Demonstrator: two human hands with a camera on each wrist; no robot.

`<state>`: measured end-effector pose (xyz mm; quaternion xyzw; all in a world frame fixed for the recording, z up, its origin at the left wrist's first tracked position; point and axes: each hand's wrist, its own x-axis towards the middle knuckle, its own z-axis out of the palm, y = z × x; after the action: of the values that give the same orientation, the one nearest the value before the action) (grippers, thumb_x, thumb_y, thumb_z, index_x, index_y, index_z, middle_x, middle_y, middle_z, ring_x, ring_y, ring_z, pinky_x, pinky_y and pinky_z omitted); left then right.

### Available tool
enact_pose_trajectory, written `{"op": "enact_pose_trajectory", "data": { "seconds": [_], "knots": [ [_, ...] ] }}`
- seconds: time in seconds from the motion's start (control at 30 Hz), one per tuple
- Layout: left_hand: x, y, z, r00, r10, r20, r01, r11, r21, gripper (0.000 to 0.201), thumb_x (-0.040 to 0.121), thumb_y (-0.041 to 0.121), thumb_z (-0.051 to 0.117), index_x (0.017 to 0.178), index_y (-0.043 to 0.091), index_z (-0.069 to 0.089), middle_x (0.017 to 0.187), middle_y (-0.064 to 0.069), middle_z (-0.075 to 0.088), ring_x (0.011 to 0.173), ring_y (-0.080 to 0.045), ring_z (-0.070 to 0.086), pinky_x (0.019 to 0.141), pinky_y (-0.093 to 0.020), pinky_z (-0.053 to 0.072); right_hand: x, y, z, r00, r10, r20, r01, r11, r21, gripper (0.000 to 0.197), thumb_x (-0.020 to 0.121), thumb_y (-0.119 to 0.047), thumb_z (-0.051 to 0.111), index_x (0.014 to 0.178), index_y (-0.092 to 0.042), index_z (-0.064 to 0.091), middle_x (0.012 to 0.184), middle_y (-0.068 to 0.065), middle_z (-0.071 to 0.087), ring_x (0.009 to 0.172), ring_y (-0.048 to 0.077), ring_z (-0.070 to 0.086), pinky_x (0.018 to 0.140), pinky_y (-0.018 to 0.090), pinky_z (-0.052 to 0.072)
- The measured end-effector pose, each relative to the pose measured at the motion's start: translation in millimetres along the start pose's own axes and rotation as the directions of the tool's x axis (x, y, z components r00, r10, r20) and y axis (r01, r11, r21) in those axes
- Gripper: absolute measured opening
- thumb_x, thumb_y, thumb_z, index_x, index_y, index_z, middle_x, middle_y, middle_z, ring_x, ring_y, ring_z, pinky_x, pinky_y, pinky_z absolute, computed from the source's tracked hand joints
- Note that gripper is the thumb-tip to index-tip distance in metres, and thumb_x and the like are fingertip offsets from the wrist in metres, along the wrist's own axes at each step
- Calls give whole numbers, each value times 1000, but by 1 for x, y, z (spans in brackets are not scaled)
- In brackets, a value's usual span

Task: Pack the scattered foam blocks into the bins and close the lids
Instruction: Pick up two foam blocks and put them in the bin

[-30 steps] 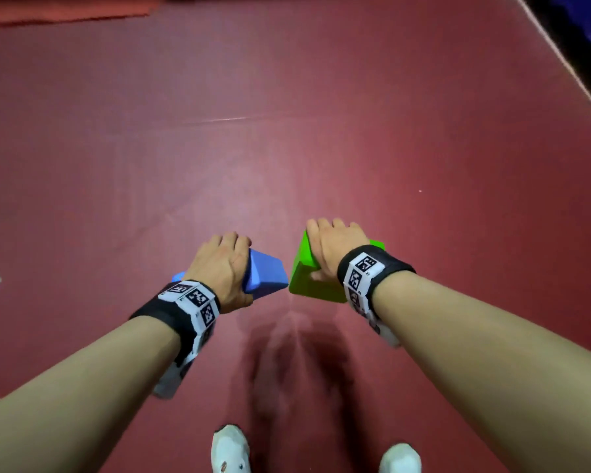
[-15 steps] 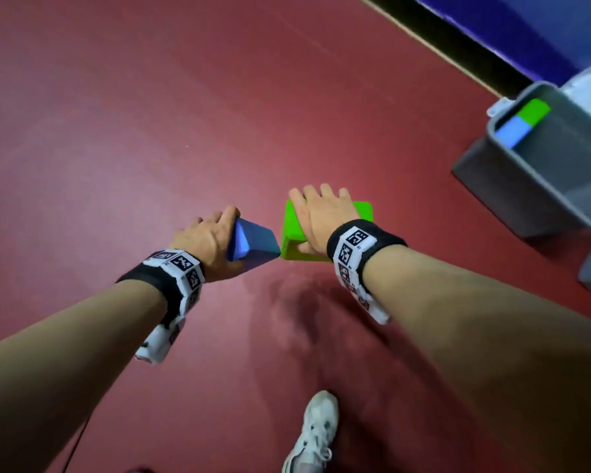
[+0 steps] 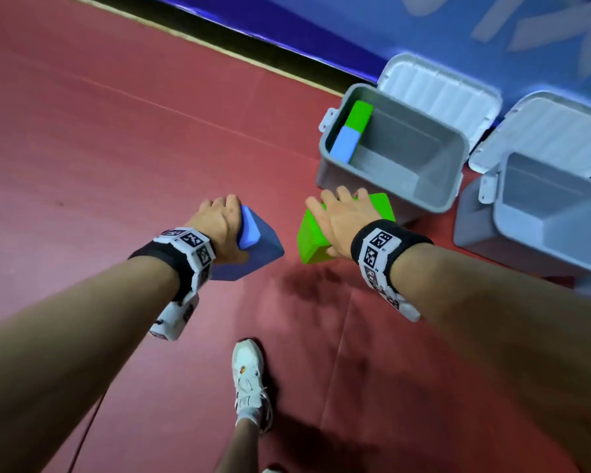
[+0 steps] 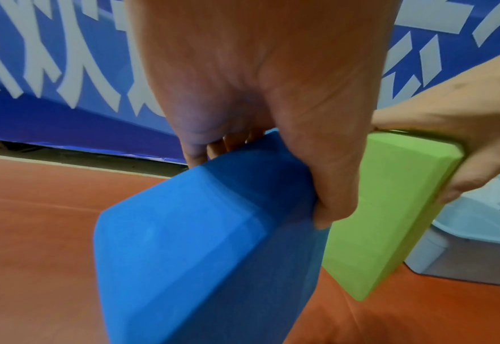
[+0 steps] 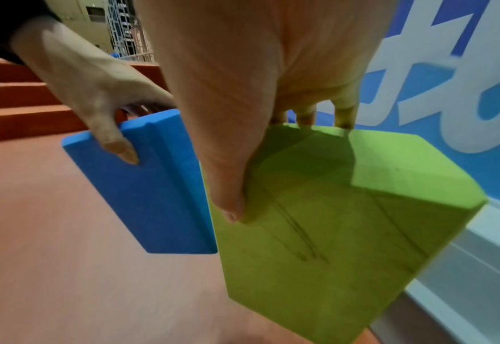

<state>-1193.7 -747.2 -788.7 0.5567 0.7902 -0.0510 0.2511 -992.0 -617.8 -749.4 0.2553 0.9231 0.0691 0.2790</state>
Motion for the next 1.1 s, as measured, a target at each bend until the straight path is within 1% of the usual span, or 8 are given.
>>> {"op": "enact_pose_trajectory", "data": {
  "seconds": [0.07, 0.17, 0.33, 0.47, 0.6, 0.73, 0.9, 1.1],
  "knots": [
    [48, 24, -34, 999, 40, -12, -40, 999, 17, 62, 68, 42, 76, 106, 7, 42, 96, -8, 53, 99, -32, 54, 82, -32, 30, 24, 47, -6, 999, 14, 31, -13, 999, -33, 94, 70, -33, 82, 143, -19, 25, 133, 10, 43, 123, 34, 42, 96, 52, 37],
    [105, 55, -67, 996, 69, -56, -73, 995, -72, 64, 70, 46, 74, 107, 7, 41, 85, -7, 51, 94, -35, 55, 84, -35, 29, 53, 110, -12, 999, 18, 49, -15, 998, -64, 87, 76, -27, 77, 145, -19, 24, 137, 12, 42, 126, 35, 40, 99, 52, 35],
    [191, 121, -91, 990, 104, -97, -120, 977, -178, 73, 67, 54, 74, 113, 9, 40, 96, -7, 53, 91, -32, 46, 90, -39, 38, 90, 211, -5, 996, 62, -62, -64, 997, -45, 46, 94, -22, 49, 137, -15, 37, 129, 15, 48, 118, 38, 45, 98, 54, 36],
    [260, 177, -109, 988, 103, -114, -128, 962, -243, 76, 62, 55, 73, 114, 11, 41, 115, -8, 53, 105, -34, 48, 95, -47, 40, 132, 296, 13, 996, -10, -90, 2, 997, -80, 54, 87, -16, 27, 140, -15, 37, 129, 15, 46, 119, 38, 44, 107, 57, 31],
    [325, 220, -120, 984, 20, -175, -76, 943, -323, 80, 69, 48, 76, 124, 3, 40, 123, -15, 51, 108, -38, 52, 91, -44, 43, 182, 375, 28, 979, -133, -153, 108, 982, -157, 58, 83, -16, 24, 139, -17, 41, 130, 17, 48, 119, 38, 45, 113, 57, 24],
    [372, 264, -111, 980, -141, -142, 82, 930, -358, 85, 63, 52, 76, 126, 9, 38, 124, -11, 49, 111, -38, 52, 90, -49, 48, 214, 428, 48, 955, -175, -239, 112, 960, -256, 41, 92, -19, 40, 130, -22, 54, 123, 14, 56, 118, 36, 50, 108, 70, 24],
    [400, 306, -86, 955, -250, -156, 190, 928, -321, 83, 61, 59, 72, 124, 17, 39, 122, -2, 46, 111, -32, 49, 89, -48, 46, 249, 462, 65, 969, -186, -163, 132, 947, -294, 47, 94, -19, 34, 139, -29, 37, 134, 7, 47, 128, 33, 39, 103, 68, 28],
    [453, 308, -68, 943, -314, -107, 256, 895, -365, 84, 60, 61, 72, 123, 16, 39, 121, -2, 44, 111, -31, 46, 88, -50, 45, 315, 473, 86, 920, -289, -266, 204, 930, -306, 28, 94, -16, 50, 119, -9, 61, 100, 11, 61, 101, 35, 57, 99, 57, 44]
  ]
}}
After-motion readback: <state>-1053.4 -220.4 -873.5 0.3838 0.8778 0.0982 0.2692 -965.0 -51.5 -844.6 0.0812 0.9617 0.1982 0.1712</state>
